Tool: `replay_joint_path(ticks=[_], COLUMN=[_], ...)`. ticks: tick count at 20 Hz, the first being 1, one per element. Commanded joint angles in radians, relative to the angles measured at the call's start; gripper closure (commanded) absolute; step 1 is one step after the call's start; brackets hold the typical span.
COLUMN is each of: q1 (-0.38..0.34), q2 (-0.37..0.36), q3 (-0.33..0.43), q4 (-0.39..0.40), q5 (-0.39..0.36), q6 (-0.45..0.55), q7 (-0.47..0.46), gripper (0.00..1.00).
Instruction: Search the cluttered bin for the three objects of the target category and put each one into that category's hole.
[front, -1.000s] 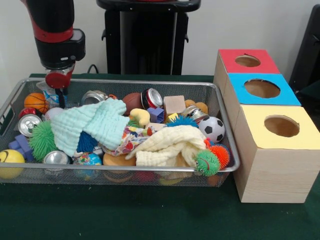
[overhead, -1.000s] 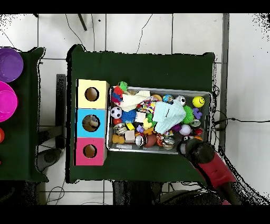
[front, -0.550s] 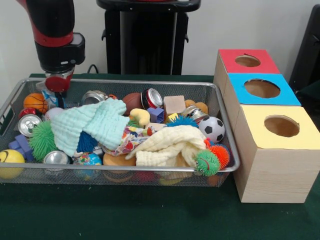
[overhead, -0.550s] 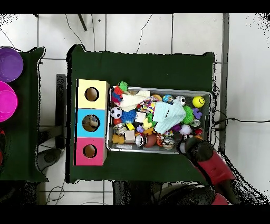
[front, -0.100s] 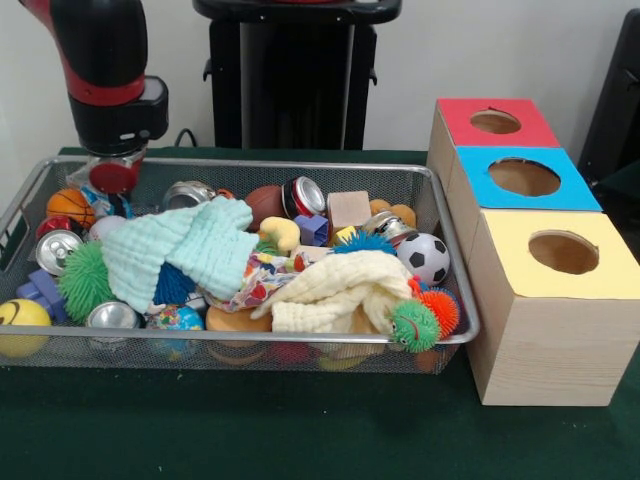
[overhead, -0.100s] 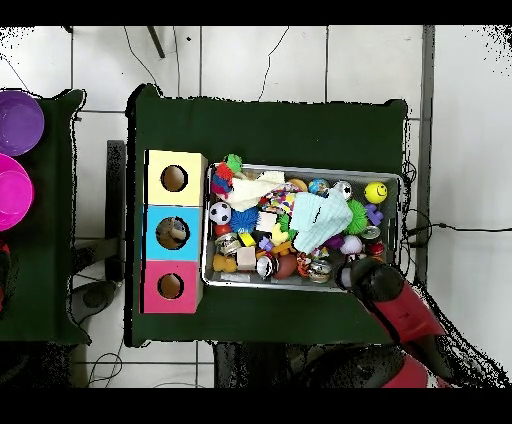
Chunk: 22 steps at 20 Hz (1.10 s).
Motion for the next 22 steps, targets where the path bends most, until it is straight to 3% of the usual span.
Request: replay_joint_path(ticks=[1, 11, 22], q1=[0.0, -0.015, -0.082], q2=[0.132, 0.087, -0.122], q3=[-0.018, 0.004, 0.062], q4=[-0.144, -0.121, -0.044], q5=[-0.012, 0.022, -0.048], q6=[-0.115, -0.016, 0.157], q7=[0.096, 0.106, -0.019], gripper=[1.0, 1.0, 1.0])
